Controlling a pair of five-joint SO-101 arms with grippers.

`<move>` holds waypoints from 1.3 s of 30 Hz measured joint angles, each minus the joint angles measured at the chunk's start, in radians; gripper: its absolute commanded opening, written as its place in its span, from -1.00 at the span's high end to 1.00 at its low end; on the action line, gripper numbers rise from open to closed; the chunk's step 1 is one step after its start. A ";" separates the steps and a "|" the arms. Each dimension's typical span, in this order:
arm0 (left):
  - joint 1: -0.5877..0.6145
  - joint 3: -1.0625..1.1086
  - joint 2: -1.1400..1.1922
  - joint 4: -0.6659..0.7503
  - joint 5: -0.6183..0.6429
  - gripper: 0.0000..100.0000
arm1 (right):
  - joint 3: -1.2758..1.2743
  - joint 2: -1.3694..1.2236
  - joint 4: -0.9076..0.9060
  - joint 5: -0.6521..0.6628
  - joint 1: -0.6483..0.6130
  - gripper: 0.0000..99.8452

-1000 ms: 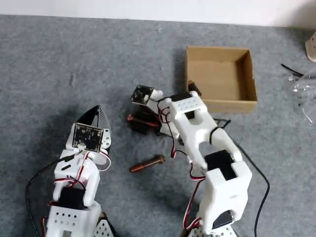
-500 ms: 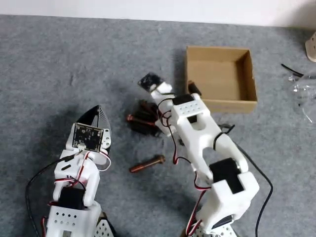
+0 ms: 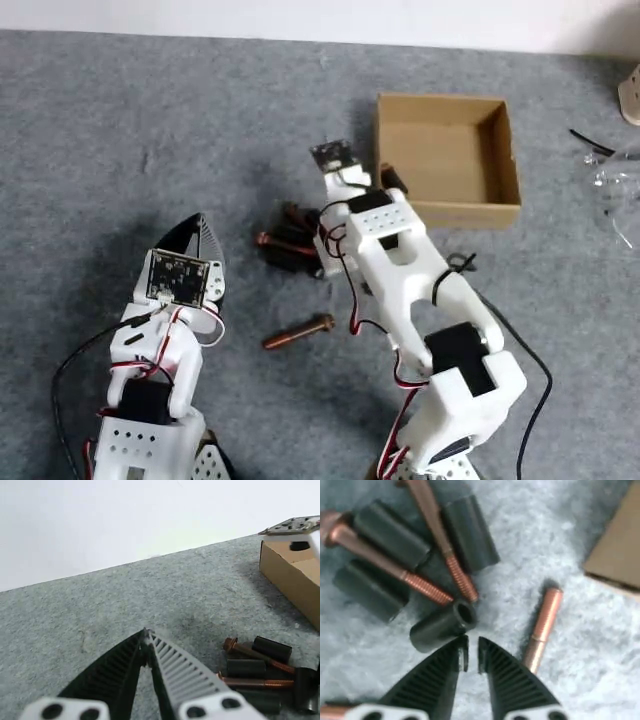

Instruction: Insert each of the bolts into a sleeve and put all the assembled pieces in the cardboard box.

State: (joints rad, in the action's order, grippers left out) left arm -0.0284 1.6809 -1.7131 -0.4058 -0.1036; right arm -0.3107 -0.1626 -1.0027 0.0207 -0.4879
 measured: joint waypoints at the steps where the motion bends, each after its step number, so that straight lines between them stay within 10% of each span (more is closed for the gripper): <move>1: 0.000 0.000 0.000 0.008 0.000 0.99 | 0.000 0.000 -0.011 -0.015 -0.011 0.65; 30: 0.000 0.000 0.000 0.015 0.000 0.99 | 0.002 0.000 0.061 -0.528 -0.054 0.65; 39: 0.000 0.000 0.000 0.015 0.000 0.99 | 0.008 -0.110 0.058 -0.623 -0.044 0.98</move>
State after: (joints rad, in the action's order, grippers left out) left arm -0.0284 1.6809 -1.7131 -0.3905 -0.1036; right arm -0.3030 -0.2731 -0.9444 -0.6022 -0.5324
